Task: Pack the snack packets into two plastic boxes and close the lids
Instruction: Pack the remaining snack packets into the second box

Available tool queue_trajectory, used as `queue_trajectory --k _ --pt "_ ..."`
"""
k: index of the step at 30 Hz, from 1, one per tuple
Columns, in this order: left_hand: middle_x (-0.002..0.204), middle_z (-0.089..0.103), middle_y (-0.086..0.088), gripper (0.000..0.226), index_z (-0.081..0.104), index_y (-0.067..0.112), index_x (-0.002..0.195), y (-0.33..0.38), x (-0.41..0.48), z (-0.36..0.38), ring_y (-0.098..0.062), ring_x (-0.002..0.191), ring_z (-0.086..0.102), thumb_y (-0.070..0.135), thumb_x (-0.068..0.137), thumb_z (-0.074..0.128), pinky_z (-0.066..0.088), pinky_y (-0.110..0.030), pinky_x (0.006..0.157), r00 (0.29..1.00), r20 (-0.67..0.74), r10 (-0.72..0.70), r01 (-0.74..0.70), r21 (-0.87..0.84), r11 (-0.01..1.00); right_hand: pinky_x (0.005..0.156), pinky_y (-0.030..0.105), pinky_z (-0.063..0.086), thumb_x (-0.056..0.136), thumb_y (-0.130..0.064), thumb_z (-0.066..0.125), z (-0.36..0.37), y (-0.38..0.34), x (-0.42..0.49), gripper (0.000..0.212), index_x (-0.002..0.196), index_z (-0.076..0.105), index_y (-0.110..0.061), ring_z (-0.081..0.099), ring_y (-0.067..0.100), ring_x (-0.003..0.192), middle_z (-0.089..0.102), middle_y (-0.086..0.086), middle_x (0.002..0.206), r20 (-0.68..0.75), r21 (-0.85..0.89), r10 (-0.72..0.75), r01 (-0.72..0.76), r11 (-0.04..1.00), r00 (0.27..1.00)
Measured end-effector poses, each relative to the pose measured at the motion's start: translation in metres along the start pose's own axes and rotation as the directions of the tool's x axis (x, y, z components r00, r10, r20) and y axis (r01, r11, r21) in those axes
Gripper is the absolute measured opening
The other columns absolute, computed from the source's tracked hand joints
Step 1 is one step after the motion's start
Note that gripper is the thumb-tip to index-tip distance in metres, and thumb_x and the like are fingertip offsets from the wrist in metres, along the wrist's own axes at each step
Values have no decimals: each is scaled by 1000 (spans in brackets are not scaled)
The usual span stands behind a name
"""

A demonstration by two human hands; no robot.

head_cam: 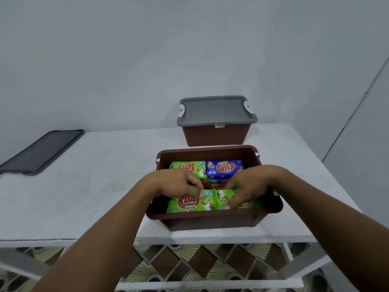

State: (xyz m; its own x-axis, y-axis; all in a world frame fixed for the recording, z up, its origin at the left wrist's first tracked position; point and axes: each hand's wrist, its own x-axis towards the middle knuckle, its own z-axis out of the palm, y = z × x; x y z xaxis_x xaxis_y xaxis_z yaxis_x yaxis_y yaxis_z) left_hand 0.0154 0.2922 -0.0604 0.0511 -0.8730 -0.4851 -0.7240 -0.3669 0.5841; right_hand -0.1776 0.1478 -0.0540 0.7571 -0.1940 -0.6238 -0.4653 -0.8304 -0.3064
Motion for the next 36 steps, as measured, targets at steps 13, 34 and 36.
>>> queue_trajectory --k 13,34,36 --pt "141 55 9 70 51 36 143 3 21 2 -16 129 51 68 83 67 40 -43 115 940 315 -131 72 195 978 103 39 50 91 -64 56 0 -8 13 59 133 58 -22 60 19 116 62 0 128 128 4 65 -66 998 990" --pt "132 65 3 61 57 26 138 2 17 1 -17 120 61 61 89 64 49 -41 107 942 311 -123 52 228 972 101 37 53 91 -61 57 7 -4 18 56 130 60 -20 62 17 113 65 -1 126 72 53 27 -31 998 997" --pt "131 64 4 59 58 27 137 3 13 1 -16 119 61 61 89 64 49 -41 107 953 291 -85 19 225 974 101 37 52 88 -65 59 5 -5 18 60 131 60 -23 62 16 113 65 -3 126 64 68 11 -15 998 998"
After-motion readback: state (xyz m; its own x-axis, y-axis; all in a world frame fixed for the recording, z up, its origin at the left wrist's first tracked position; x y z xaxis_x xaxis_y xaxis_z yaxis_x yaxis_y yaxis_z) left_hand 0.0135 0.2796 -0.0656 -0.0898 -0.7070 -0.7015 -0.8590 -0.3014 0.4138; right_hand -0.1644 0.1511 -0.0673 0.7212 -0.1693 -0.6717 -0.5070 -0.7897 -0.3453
